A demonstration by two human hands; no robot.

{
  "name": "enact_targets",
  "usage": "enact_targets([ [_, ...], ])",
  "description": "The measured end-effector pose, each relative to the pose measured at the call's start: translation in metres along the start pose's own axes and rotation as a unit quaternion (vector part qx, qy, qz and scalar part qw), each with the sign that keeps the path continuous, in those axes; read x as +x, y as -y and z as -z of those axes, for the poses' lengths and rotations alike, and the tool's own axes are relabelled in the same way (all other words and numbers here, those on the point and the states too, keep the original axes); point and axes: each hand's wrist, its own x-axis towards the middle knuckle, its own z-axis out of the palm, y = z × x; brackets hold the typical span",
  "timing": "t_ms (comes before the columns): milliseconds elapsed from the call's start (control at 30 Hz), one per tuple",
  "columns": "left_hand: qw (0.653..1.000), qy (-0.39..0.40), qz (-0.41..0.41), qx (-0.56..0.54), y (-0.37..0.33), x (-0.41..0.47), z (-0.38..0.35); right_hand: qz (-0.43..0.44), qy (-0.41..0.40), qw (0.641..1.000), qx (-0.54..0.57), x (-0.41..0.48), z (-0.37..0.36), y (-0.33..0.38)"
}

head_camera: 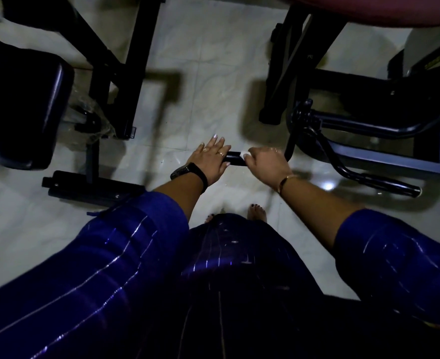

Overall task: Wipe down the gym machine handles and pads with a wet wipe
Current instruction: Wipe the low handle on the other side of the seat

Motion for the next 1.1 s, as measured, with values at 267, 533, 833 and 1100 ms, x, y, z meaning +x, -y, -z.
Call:
enact_targets([
  [267,0.995,-0.012,-0.006,-0.103,0.002,-0.005,-0.003,-0.018,-0.060,0.998,0.019,-0.050,-0.033,0.001],
  [533,0.991,-0.015,0.010,-0.136,0.007,-0.003,-0.008,0.031,0.036,0.999,0.019,0.007,-0.011,0.055],
  [833,0.993,-0.045,0.006,-0.107,0.010,-0.007,-0.011,-0.032,0.007,0.999,-0.007,-0.023,-0.008,-0.002],
  [1100,0.995,-0.039,0.004,-0.092,0.011,-0.008,-0.009,0.041,0.059,0.997,-0.017,-0.007,-0.004,0.067],
])
